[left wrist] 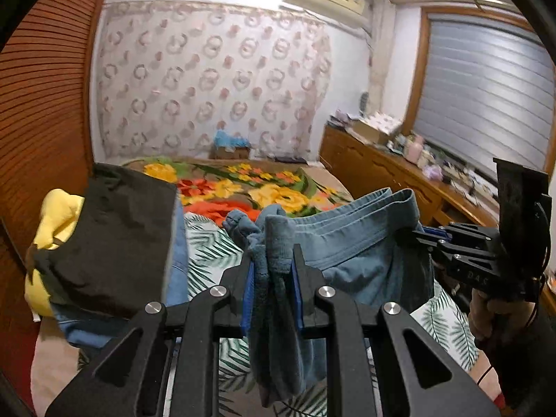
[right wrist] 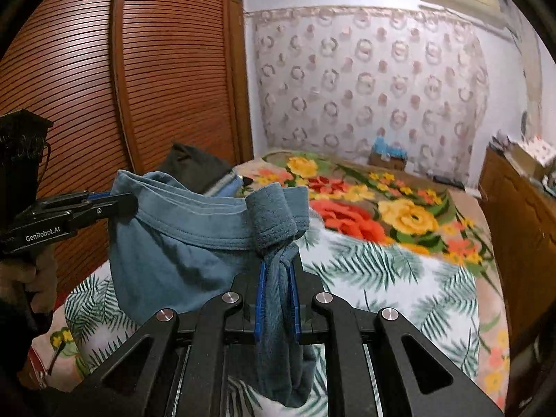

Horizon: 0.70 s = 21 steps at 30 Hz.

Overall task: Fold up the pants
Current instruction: 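Lift the folded shorts with the right tool and carry them to the clothes stack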

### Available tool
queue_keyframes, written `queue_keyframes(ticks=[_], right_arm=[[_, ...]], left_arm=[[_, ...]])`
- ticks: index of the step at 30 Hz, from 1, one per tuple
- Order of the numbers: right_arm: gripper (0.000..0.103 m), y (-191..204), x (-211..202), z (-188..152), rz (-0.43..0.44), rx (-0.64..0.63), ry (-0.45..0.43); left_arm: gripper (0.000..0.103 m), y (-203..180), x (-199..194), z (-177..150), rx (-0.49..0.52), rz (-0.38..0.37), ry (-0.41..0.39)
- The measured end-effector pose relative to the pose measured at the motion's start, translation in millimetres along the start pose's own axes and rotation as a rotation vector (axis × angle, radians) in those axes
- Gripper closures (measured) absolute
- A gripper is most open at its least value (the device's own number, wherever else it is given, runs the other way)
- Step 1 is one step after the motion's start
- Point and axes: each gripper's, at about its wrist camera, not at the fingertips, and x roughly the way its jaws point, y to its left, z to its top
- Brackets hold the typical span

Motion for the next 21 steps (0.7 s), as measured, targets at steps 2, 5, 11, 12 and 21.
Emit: queue_keyframes(ticks=[2,5,11,12,21], right_arm=[[0.091,5,5,10,0.009,-0.025,-0.012],[0.091,10,16,23,0.025,-0.056,-0.026],[0.091,17,45,44,0.069,-0.099,-0.048],[0.091,17,51,47,0.077,-0.101,-0.048],[0.091,15,96,80,0.115,-0.178,-0.048]], left_arm=[[0.084,9,-4,3,-0.011,0.018,-0.015],[0.084,20,-8,8,-0.023,0.044,-0.029],[0.084,42,-11,18,-0.042,0.099,-0.056],[0.084,45,-11,19,-0.044,0.108,-0.06],[0.084,78,-9,25,-0.086,0.178,-0.091]])
